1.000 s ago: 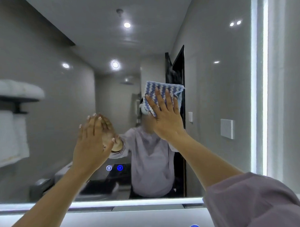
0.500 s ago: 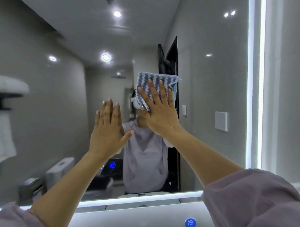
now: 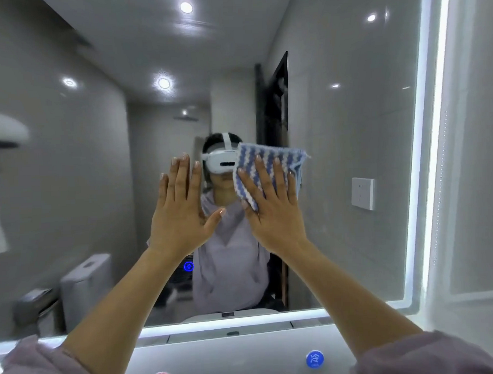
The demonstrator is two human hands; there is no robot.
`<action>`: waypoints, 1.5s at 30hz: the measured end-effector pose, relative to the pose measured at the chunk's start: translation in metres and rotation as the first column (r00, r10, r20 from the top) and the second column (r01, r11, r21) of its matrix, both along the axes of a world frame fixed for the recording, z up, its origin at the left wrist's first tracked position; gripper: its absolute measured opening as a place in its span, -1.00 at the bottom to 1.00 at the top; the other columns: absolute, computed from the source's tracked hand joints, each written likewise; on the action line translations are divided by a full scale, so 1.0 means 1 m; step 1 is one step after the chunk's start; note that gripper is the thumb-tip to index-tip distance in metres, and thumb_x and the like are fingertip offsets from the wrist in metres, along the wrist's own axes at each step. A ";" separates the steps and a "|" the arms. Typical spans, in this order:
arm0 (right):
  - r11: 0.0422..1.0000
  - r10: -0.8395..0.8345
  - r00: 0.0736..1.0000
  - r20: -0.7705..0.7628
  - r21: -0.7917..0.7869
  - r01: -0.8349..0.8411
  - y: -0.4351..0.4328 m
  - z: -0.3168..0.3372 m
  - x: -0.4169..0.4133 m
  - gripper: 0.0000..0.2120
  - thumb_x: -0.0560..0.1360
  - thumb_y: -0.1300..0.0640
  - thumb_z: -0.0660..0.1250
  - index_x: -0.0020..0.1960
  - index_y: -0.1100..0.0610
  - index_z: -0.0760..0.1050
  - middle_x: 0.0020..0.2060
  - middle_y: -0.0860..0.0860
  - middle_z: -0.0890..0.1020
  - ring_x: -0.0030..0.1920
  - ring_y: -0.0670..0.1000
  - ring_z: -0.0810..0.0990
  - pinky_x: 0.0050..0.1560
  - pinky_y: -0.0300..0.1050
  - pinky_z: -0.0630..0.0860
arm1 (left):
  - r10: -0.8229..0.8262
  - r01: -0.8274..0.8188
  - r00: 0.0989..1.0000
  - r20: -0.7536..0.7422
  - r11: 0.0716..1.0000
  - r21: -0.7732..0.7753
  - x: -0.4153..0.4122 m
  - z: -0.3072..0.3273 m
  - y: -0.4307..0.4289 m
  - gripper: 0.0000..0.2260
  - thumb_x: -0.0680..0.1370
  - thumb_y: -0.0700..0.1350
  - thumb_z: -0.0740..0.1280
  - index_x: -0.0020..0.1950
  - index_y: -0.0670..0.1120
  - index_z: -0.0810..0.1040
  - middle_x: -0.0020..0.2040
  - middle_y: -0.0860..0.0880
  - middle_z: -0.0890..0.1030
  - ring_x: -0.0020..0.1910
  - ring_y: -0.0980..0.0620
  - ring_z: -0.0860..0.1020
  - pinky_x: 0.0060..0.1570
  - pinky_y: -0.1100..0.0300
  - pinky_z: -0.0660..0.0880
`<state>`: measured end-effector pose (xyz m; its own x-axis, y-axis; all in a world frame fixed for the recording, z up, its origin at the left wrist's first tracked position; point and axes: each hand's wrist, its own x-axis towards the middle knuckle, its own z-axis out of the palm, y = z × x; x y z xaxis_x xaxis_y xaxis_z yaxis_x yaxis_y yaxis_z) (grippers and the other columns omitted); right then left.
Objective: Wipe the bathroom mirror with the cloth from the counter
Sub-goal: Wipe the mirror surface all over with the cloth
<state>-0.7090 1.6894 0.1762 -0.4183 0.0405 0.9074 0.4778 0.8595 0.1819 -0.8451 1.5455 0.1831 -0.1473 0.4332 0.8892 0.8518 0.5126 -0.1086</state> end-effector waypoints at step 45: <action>0.927 -0.048 0.996 -0.070 -0.376 0.018 0.061 -0.159 0.089 -0.44 0.65 -0.15 -0.17 0.56 0.08 -0.18 0.55 0.16 -0.17 0.52 0.30 -0.18 0.50 0.22 -0.25 | 0.028 -0.028 1.000 0.002 0.999 -0.033 0.005 0.002 -0.001 -0.15 0.48 0.33 -0.01 0.53 -0.20 -0.22 0.55 -0.20 -0.24 0.52 -0.13 -0.26 0.49 -0.01 -0.28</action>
